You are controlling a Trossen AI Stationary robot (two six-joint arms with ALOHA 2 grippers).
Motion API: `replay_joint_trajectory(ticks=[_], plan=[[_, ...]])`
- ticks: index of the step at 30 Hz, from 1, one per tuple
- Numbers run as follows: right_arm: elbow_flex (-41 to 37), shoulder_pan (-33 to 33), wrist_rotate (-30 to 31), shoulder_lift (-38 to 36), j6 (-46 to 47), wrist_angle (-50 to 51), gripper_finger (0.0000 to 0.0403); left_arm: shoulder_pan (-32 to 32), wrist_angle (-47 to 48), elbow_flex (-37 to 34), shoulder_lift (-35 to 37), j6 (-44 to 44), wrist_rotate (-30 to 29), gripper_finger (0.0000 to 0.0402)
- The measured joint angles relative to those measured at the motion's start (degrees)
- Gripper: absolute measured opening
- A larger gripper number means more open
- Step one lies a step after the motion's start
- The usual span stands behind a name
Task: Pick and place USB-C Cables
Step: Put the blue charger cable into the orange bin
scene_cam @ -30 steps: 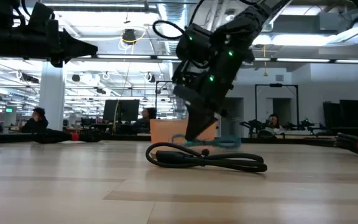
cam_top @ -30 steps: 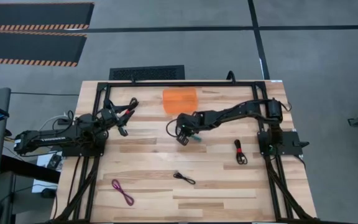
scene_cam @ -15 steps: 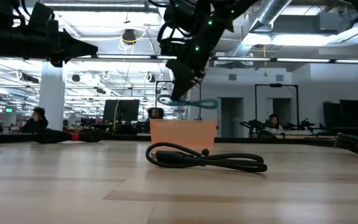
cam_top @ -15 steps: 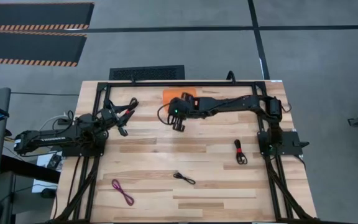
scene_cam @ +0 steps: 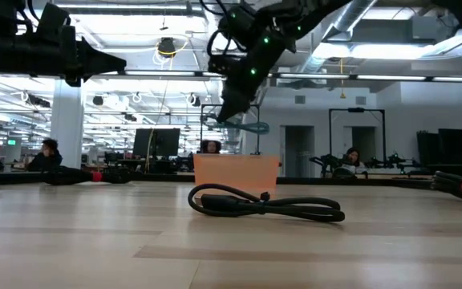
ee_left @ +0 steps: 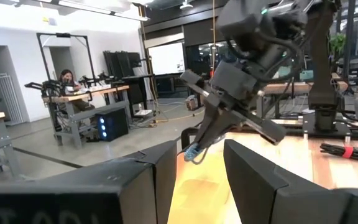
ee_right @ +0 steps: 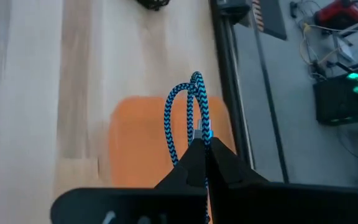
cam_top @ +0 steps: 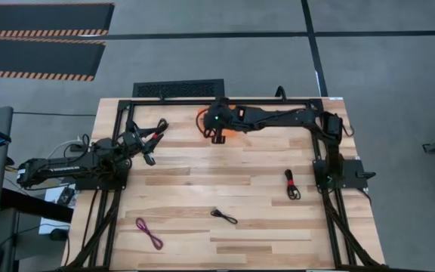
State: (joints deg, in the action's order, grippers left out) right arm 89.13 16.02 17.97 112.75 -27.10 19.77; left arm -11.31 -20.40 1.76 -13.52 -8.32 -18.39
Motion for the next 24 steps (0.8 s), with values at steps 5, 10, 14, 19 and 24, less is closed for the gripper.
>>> replay_joint_trajectory(ticks=[5,10,14,19,24], plan=[[-3.2,2.9,-4.8,0.1,-5.7,-2.0,0.0007,0.0,0.5,0.0,0.0,0.0,0.0,0.0125],[-3.2,4.5,-9.7,0.1,-5.5,-2.6,0.0013,0.0,0.5,0.0,0.0,-0.6,0.0,0.0125],[-3.2,5.3,-15.2,0.1,-2.0,-3.5,0.0012,0.0,0.5,0.0,0.0,-0.9,0.0,0.0125],[-3.3,5.8,-16.9,2.0,-1.7,-3.4,0.0014,0.0,0.4,0.0,0.0,-0.7,0.0,0.0125],[-3.2,6.3,-16.7,2.9,-2.3,-3.9,0.0020,0.0,0.4,0.0,0.0,-0.4,0.1,0.0125]])
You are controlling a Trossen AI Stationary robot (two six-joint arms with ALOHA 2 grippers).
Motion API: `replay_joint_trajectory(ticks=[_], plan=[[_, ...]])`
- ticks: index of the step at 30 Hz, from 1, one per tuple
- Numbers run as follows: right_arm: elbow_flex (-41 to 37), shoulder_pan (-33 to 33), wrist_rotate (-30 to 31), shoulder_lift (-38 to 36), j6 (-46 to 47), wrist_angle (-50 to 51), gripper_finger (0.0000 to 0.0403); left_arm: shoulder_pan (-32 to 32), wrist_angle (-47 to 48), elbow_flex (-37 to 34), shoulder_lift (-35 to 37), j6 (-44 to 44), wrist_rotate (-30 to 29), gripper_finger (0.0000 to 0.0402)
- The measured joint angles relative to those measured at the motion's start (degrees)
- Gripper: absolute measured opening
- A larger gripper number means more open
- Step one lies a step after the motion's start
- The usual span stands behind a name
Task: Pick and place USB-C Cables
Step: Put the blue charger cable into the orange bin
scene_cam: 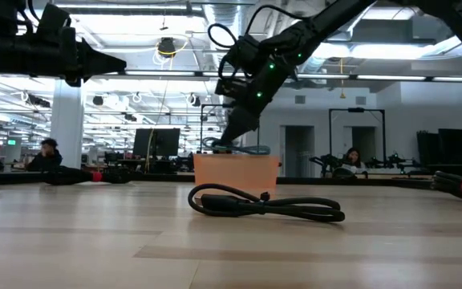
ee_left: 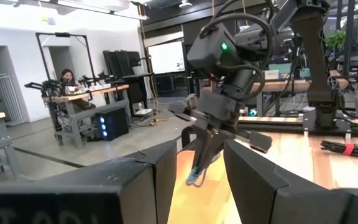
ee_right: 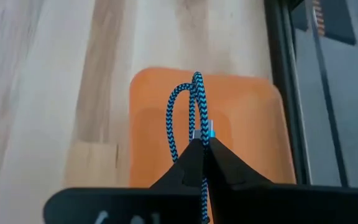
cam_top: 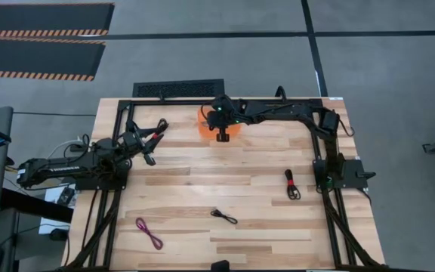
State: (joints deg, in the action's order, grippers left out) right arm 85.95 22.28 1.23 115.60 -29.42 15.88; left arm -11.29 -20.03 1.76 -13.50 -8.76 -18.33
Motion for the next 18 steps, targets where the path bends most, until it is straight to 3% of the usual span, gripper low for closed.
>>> replay_joint_trajectory(ticks=[18], plan=[[0.0,1.2,0.0,0.0,2.9,-1.2,0.0033,0.0,0.0,0.0,0.0,-0.4,0.0,0.0125]])
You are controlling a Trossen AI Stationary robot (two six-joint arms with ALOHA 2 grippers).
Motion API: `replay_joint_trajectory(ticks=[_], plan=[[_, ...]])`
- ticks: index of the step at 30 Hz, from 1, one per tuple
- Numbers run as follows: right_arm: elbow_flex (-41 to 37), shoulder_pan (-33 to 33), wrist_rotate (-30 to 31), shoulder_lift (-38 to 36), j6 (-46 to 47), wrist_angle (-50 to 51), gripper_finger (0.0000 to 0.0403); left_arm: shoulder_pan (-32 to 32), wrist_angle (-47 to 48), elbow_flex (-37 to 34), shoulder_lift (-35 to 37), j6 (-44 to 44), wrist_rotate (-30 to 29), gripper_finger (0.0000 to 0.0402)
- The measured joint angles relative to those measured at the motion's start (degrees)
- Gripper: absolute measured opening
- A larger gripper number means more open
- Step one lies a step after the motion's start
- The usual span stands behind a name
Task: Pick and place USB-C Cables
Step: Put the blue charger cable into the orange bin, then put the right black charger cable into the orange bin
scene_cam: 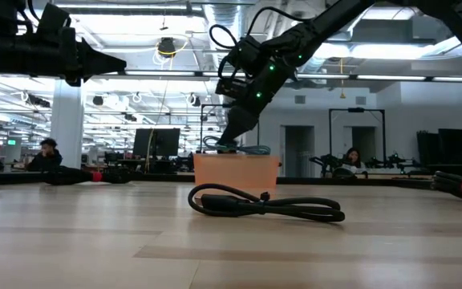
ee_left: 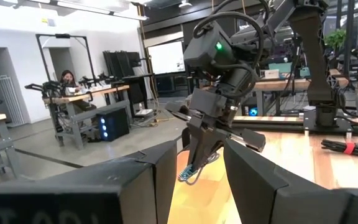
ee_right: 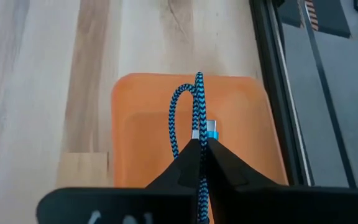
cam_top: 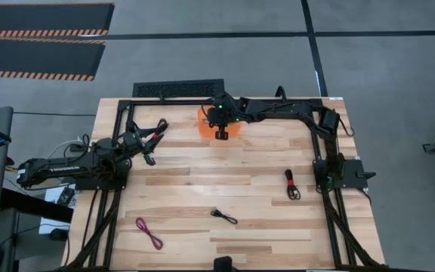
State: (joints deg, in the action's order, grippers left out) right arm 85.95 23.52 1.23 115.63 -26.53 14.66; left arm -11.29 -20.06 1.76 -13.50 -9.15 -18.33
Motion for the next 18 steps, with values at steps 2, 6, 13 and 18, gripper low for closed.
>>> replay_joint_trajectory(ticks=[2,6,13,18], plan=[[0.0,0.2,0.0,0.0,0.1,0.2,0.0038,0.0,0.0,0.0,0.0,0.0,0.0,0.0125],[0.0,0.2,0.1,0.0,0.2,-0.1,0.0050,0.0,0.0,0.0,0.0,0.0,0.0,0.0125],[0.0,0.1,0.1,0.0,1.1,0.0,0.0057,0.0,0.0,0.0,0.0,0.0,0.0,0.0125],[0.0,0.2,0.3,0.0,2.3,0.0,0.0057,0.0,0.0,0.0,0.0,0.0,0.0,0.0125]])
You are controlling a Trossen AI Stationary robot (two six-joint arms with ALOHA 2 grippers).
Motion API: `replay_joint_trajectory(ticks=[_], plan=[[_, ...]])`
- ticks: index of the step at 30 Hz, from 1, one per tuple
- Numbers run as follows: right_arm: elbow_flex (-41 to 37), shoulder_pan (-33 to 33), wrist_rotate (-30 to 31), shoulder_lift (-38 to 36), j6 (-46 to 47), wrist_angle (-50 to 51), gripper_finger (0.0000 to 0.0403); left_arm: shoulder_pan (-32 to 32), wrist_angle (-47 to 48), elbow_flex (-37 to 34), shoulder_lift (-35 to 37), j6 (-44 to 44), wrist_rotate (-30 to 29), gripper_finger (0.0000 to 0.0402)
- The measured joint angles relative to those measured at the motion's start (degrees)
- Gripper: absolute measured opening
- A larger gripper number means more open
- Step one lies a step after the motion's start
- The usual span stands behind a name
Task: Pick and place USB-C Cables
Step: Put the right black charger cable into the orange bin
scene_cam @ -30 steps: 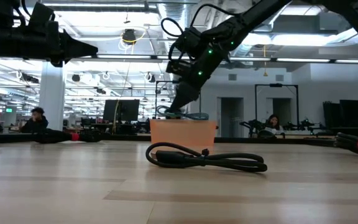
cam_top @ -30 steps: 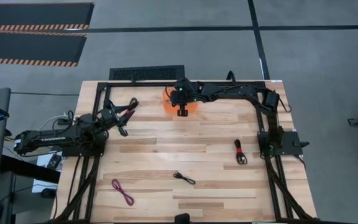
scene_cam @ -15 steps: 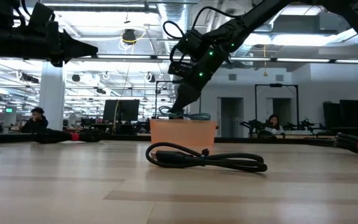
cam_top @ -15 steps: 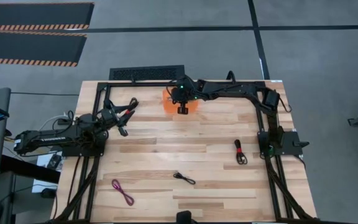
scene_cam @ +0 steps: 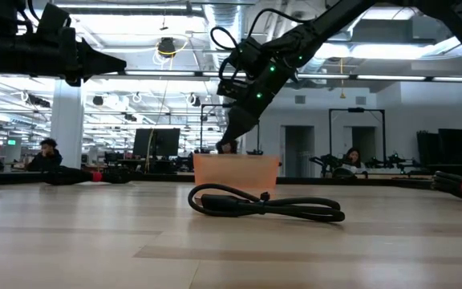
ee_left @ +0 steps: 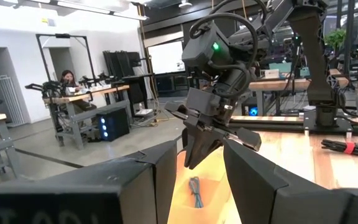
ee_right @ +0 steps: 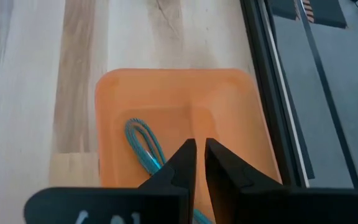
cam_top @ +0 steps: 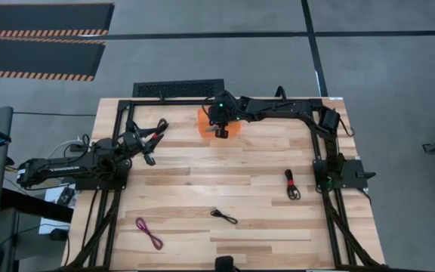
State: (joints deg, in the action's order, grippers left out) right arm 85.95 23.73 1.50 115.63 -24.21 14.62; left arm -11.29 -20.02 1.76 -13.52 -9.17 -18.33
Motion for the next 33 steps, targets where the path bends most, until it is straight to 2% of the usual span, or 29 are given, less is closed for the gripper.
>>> replay_joint_trajectory(ticks=[3,9,13,21,23,25,30,33], plan=[[0.0,0.0,1.4,0.0,1.8,0.0,0.0057,0.0,0.0,0.0,0.0,0.0,0.0,0.0125],[0.0,-1.6,15.1,-0.4,6.7,0.8,0.0056,0.0,2.1,0.0,0.0,-1.9,-0.4,0.0125],[0.0,-3.6,20.8,-0.7,6.8,1.6,0.0056,0.0,2.6,0.0,0.0,-2.6,-1.1,0.0125],[1.7,-6.1,26.9,-3.2,7.3,7.0,0.0055,0.0,3.1,0.0,0.0,-2.6,-1.2,0.0125],[2.0,-6.7,29.9,-4.5,9.3,7.0,0.0055,0.2,3.1,0.0,0.0,-2.9,-1.2,0.0125],[1.9,-6.8,31.4,-6.8,12.4,11.1,0.0055,0.7,3.1,0.0,0.1,-3.5,-1.1,0.0125],[1.6,-6.4,31.2,-12.4,18.9,18.3,0.0055,2.0,3.2,0.0,0.0,-3.8,-1.5,0.0125],[-1.4,-6.7,30.9,-17.1,21.3,17.3,0.0055,2.7,3.7,0.0,0.0,-3.8,-1.4,0.0125]])
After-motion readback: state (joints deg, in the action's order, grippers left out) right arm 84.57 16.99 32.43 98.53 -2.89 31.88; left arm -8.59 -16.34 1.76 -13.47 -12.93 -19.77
